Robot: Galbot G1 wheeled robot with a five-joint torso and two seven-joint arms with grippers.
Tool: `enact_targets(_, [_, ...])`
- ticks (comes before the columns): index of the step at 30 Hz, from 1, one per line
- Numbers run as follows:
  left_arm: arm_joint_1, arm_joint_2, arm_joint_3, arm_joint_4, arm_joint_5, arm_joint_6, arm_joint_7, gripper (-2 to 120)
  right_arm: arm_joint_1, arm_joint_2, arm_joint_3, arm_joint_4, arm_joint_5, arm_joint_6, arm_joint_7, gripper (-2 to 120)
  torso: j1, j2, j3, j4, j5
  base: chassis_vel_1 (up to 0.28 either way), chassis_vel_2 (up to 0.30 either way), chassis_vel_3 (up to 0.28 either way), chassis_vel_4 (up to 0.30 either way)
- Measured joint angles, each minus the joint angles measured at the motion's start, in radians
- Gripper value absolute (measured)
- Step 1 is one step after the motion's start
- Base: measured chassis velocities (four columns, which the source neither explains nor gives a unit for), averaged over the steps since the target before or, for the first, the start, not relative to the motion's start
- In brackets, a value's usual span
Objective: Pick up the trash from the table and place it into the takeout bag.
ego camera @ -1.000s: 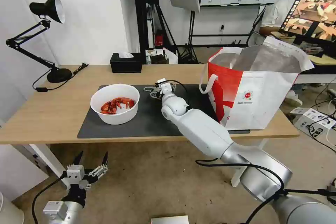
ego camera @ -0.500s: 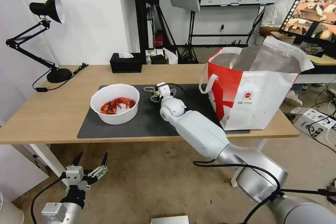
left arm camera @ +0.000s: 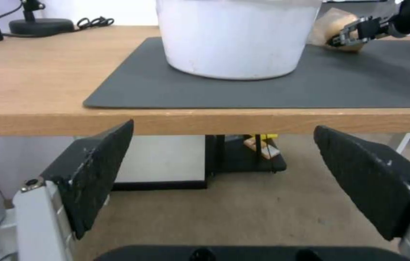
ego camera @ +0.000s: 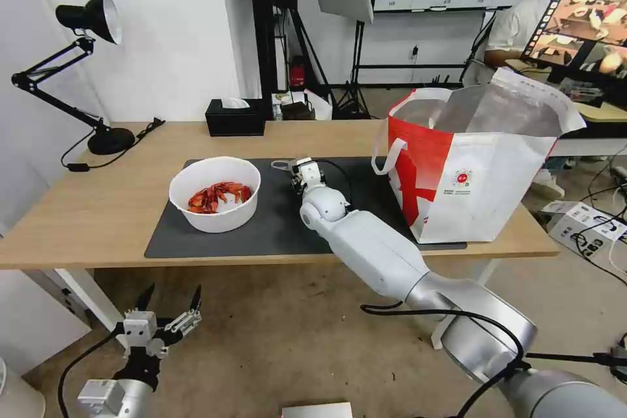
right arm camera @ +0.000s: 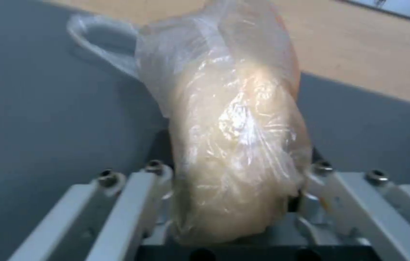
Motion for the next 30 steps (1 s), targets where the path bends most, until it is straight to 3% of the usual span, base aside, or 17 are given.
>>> enact_targets(3, [0.002,0.000,0.000,-0.004,0.001,0.000,0.000,100,-0.013,-0.022,-0.002,0.045,-0.015,0.033,0.013,24,0.000,0.000,0.000,0.0001,0.0000,0.000,0.000,0.000,0.000])
enact_targets(6, [0.005,0.000,0.001,-0.013,0.005,0.000,0.000,100,-0.050,-0.090,-0.012,0.170,-0.048,0.077,0.049,11,0.000,0.000,0.000,0.0000,0.0002,0.000,0.000,0.000,0.000])
enact_targets(9, [0.007,-0.001,0.005,-0.019,0.009,0.000,-0.001,100,-0.072,-0.144,-0.014,0.264,-0.065,0.096,0.076,8,0.000,0.000,0.000,-0.0002,0.0002,0.000,0.000,0.000,0.000])
enact_targets(13, [0.009,-0.003,0.010,-0.025,0.019,0.000,-0.002,100,-0.100,-0.195,-0.013,0.361,-0.120,0.143,0.091,8,0.000,0.000,0.000,-0.0001,0.0002,0.000,0.000,0.000,0.000])
enact_targets(15, [0.013,-0.007,0.016,-0.029,0.029,0.000,-0.003,100,-0.128,-0.233,0.001,0.431,-0.210,0.208,0.092,8,0.000,0.000,0.000,-0.0002,0.0002,0.000,0.000,0.000,0.000])
enact_targets(22, [0.023,-0.012,0.027,-0.040,0.048,0.000,-0.003,100,-0.177,-0.267,0.086,0.529,-0.410,0.352,0.118,7,0.000,0.000,0.000,0.0000,0.0001,0.000,0.000,0.000,0.000])
enact_targets(30, [0.030,-0.014,0.028,-0.046,0.053,-0.001,-0.004,100,-0.196,-0.283,0.179,0.578,-0.541,0.382,0.218,7,0.000,0.000,0.000,0.0000,0.0000,0.000,0.000,0.000,0.000])
